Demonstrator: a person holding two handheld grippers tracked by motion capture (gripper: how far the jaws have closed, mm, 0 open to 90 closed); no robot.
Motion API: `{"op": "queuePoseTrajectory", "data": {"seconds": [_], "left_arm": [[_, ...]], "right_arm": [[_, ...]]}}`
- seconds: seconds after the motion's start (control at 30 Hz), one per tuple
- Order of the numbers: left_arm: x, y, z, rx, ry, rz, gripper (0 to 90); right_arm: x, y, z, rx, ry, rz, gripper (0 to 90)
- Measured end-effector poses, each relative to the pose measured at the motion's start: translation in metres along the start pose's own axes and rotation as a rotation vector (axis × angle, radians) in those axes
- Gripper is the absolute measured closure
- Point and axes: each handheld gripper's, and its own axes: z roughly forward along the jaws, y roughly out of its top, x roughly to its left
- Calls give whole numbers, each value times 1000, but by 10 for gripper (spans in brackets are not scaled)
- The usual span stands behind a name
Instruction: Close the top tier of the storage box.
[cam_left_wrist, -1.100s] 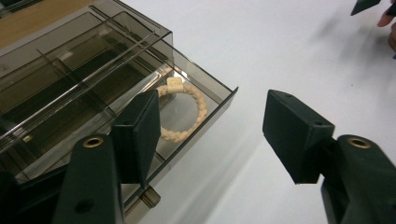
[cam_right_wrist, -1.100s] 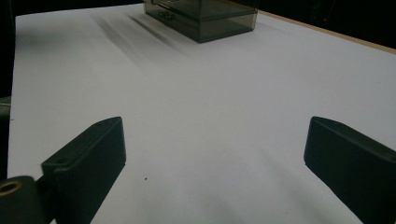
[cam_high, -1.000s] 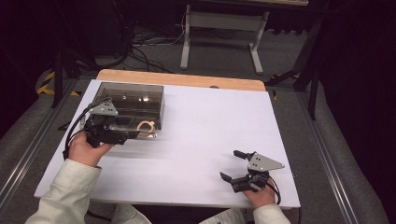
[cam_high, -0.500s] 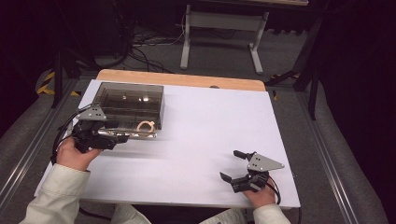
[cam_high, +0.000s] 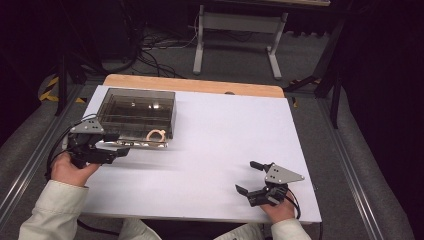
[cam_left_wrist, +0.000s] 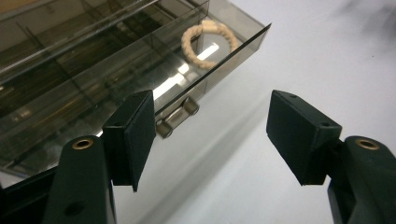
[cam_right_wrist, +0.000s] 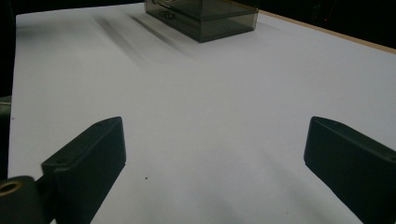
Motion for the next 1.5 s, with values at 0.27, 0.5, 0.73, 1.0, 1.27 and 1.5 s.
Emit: {"op": "queuePoseTrajectory", "data": {"seconds": [0.27,0.5,0.73,1.0,1.27,1.5], "left_arm": [[9,-18,-6,4,10,-34,369],[11,-23,-5,38,16,-48,474],[17,-25,-3,64,19,-39,805],[20,-25,3,79,56,-44,900],[23,-25,12,103,77,-36,899],[26,-25,17,101,89,-46,899]], "right_arm": [[0,0,0,3,-2,-1,60],[0,0,0,4,-3,-3,60],[0,0,0,4,-2,-3,60],[0,0,1,6,-5,-5,60],[0,0,1,6,-4,-5,60],[0,0,1,7,-4,-3,60]]}}
